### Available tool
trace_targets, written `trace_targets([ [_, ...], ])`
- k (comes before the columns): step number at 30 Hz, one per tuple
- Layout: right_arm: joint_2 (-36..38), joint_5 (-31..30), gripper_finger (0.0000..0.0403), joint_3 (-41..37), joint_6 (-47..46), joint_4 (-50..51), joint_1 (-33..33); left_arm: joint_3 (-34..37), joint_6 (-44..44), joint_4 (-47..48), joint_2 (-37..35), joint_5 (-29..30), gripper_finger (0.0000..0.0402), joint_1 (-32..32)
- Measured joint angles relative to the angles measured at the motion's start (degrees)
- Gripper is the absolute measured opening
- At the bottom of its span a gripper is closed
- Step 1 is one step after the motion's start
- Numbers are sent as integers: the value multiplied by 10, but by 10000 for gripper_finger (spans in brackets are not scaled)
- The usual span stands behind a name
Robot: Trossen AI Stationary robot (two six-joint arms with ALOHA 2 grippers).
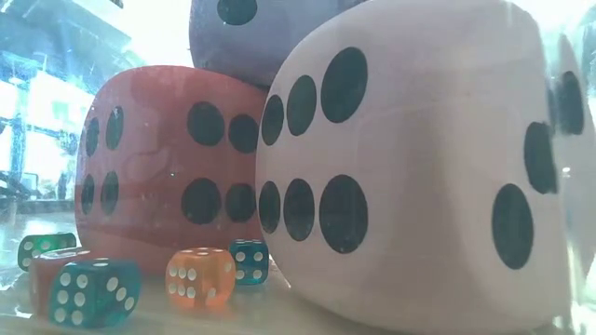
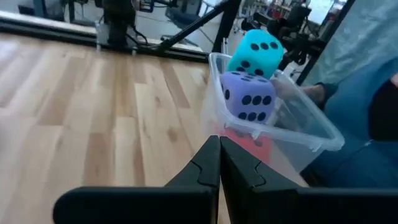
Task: Pick & Place Dice
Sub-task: Return to Home Position
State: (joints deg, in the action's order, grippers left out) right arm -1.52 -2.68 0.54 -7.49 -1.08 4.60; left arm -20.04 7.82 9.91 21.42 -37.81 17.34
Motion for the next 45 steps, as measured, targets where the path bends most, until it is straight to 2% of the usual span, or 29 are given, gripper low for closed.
trace_targets([
  [8, 0, -1, 2, 0, 0, 0, 0, 55, -29, -2, -96, -2, 0, 0],
  [11, 0, -1, 2, 0, 0, 0, 0, 91, -4, -15, -146, 3, 0, 0],
  [15, 0, -1, 2, 0, 0, 0, 0, 164, 54, -99, -194, 11, 0, -3],
  [18, 0, -2, 2, 0, 0, 0, 0, 192, 97, -136, -204, 75, 0, -16],
  [23, 0, -2, 2, 0, 0, -1, 0, 192, 85, -130, -190, 165, 0, -46],
  [28, 0, -2, 2, 0, 0, -5, 0, 193, 97, -103, -182, 346, 0, -61],
  [30, 0, -2, 2, 0, 0, -6, 0, 193, 98, -100, -183, 390, 0, -62],
  [45, 0, -2, 2, 0, 0, -7, 0, 194, 96, -101, -172, 385, 0, -62],
])
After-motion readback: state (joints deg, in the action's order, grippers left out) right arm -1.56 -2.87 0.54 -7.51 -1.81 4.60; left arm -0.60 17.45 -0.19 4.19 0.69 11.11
